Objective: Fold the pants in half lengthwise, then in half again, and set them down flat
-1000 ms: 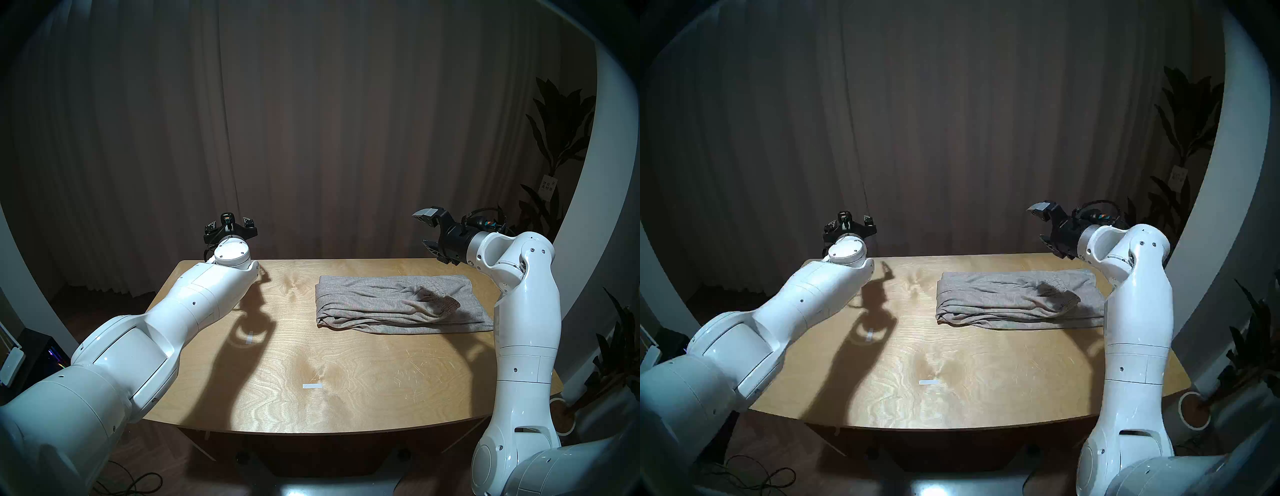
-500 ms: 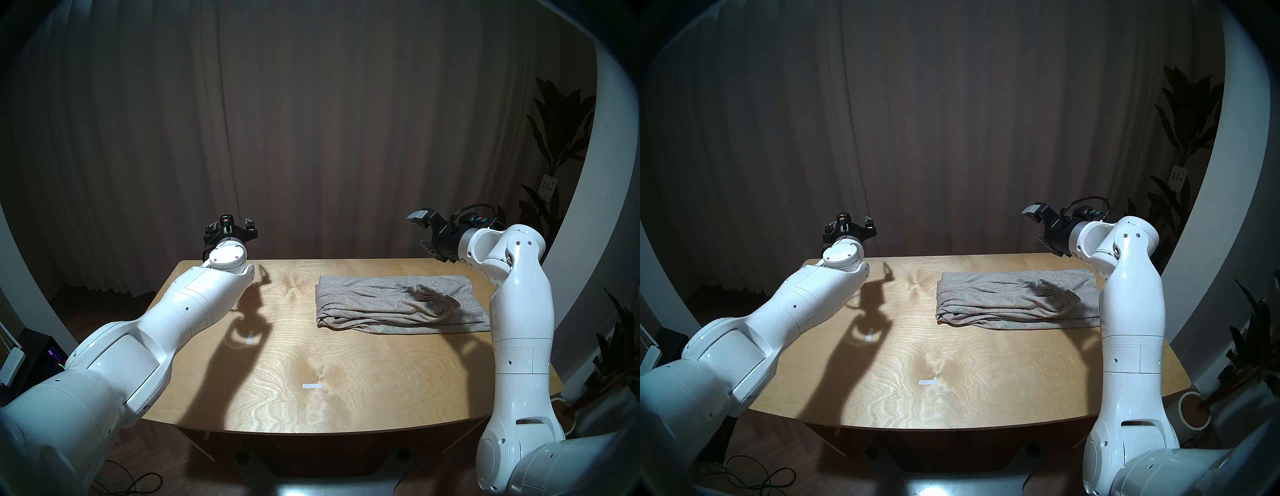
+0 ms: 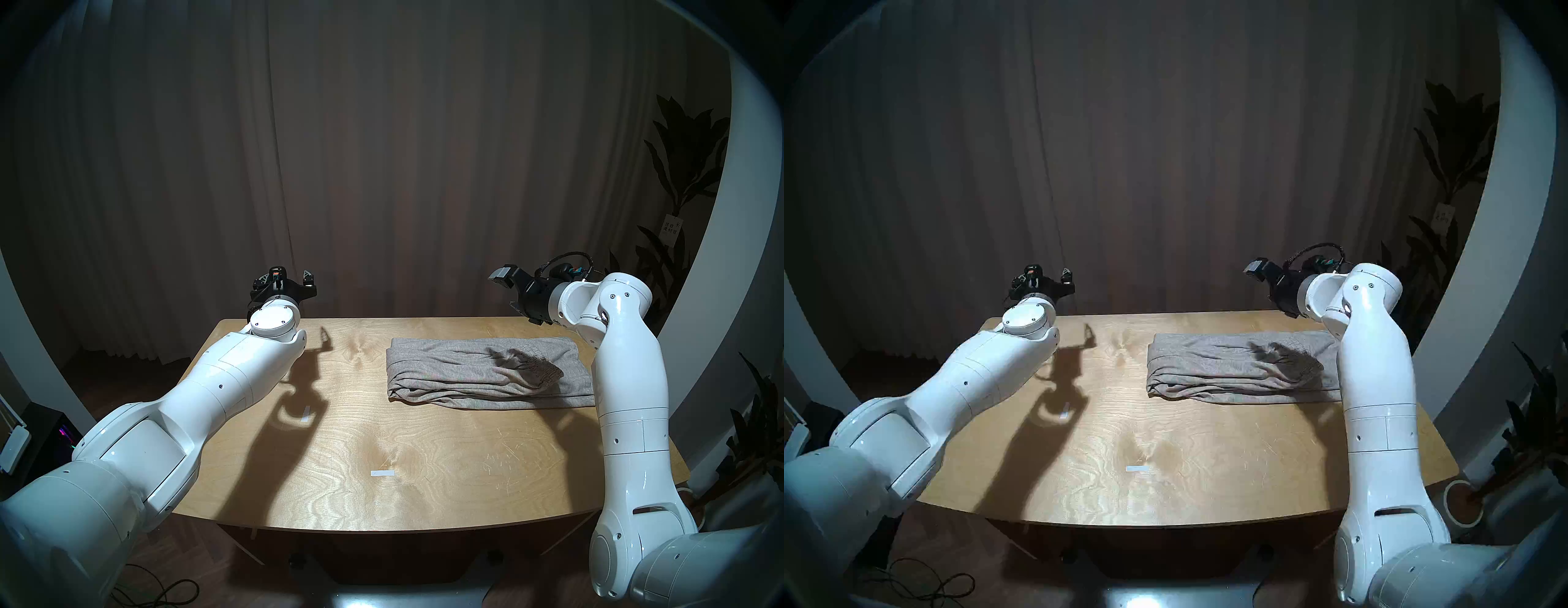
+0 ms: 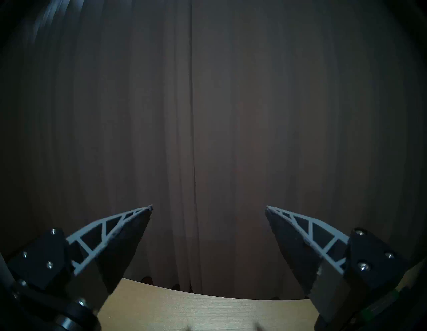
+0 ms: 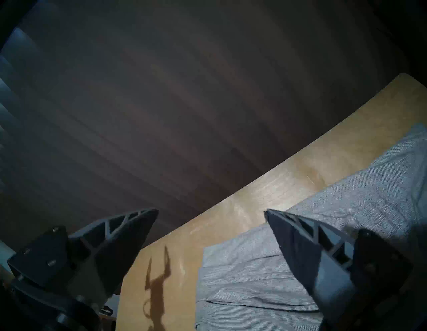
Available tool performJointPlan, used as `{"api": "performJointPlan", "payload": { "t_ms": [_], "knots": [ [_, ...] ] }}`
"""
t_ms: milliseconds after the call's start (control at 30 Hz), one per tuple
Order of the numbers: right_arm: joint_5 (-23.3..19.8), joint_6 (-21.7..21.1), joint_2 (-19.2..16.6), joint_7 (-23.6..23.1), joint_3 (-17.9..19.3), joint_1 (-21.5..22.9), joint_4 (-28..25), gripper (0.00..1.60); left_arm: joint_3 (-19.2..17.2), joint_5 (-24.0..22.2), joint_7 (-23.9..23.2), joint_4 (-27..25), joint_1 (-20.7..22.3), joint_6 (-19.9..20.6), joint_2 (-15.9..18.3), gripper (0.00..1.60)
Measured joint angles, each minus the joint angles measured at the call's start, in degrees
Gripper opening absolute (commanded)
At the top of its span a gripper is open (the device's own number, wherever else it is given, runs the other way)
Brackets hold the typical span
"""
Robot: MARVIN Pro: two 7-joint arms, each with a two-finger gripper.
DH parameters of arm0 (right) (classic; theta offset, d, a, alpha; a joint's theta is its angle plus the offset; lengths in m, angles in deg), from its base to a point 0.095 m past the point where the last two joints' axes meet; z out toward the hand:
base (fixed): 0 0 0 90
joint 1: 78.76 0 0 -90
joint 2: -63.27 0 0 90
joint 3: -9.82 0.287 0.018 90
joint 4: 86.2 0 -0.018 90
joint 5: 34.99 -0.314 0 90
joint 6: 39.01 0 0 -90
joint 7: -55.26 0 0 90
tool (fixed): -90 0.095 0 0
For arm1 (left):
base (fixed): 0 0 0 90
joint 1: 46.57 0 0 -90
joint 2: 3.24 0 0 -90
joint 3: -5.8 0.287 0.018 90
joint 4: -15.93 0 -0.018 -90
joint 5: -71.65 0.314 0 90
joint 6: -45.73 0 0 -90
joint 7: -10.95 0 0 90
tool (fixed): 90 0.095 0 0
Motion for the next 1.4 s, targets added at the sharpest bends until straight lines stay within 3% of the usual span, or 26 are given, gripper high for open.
{"api": "performJointPlan", "payload": {
  "t_ms": [1400],
  "knots": [
    [15.60, 4.38, -6.85, -3.96, -13.62, 3.84, 6.24, 1.60, -0.42, -5.37, -11.42, -11.69, -5.97, -0.22, 8.13, 1.60]
  ]
}}
